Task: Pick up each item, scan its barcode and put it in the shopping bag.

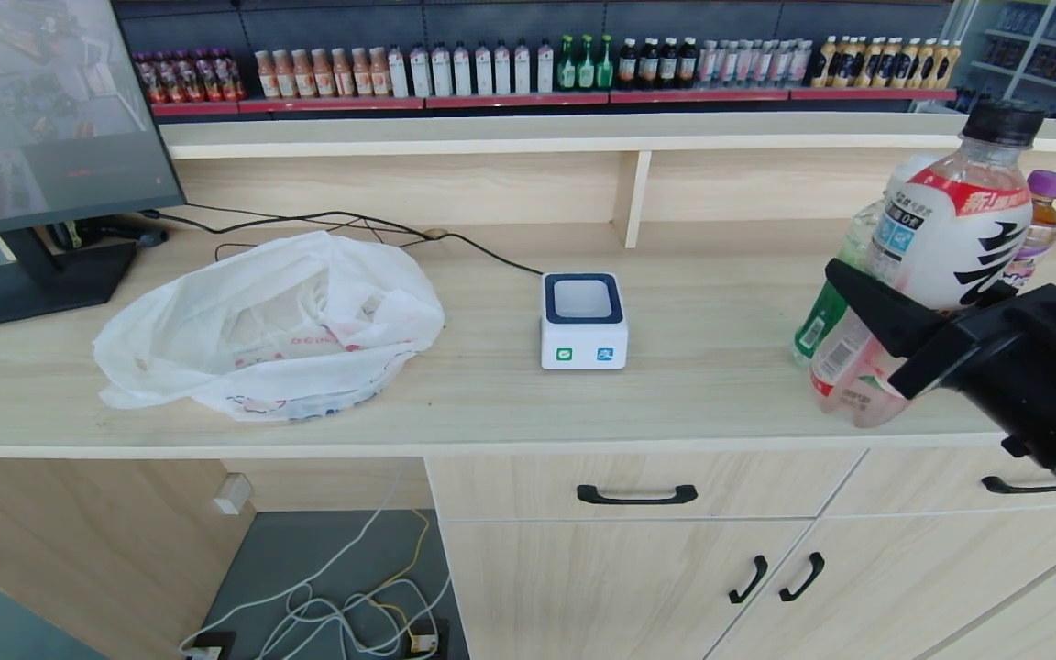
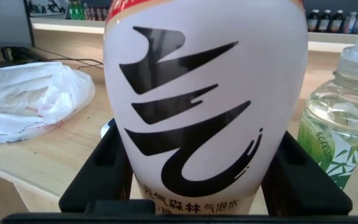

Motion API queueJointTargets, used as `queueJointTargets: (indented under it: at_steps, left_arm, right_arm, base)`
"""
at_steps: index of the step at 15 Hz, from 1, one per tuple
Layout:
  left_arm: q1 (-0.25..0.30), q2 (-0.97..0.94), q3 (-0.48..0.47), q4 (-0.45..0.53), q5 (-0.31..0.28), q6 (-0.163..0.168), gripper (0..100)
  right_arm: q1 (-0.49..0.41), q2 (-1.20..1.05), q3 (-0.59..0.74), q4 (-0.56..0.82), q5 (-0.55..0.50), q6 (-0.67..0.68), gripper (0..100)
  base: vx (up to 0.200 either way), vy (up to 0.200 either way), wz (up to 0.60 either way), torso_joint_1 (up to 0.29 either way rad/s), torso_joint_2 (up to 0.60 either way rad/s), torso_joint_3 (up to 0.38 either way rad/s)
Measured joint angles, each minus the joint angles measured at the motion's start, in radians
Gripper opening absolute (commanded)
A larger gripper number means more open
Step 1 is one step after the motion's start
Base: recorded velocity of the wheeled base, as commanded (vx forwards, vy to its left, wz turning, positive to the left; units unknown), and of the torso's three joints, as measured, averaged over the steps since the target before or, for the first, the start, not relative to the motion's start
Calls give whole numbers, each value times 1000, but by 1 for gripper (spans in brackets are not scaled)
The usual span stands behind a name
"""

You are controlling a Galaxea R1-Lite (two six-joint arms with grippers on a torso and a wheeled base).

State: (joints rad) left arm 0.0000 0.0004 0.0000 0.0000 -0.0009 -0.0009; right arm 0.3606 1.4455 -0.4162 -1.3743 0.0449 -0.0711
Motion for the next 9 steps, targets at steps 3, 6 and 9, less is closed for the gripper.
queueJointTargets:
  at_steps: [3, 6, 9]
  left_arm:
    - [0, 0, 0, 0, 0, 0, 100]
    - [0, 0, 0, 0, 0, 0, 100]
    - [0, 0, 0, 0, 0, 0, 100]
  right_arm:
    - [4, -4, 14, -10, 102, -3, 0]
    - [49, -5, 13, -24, 131, 75, 0]
    - [87, -4, 2, -64, 242, 127, 0]
  base:
    - [0, 0, 0, 0, 0, 0]
    - [0, 0, 0, 0, 0, 0]
    - [0, 0, 0, 0, 0, 0]
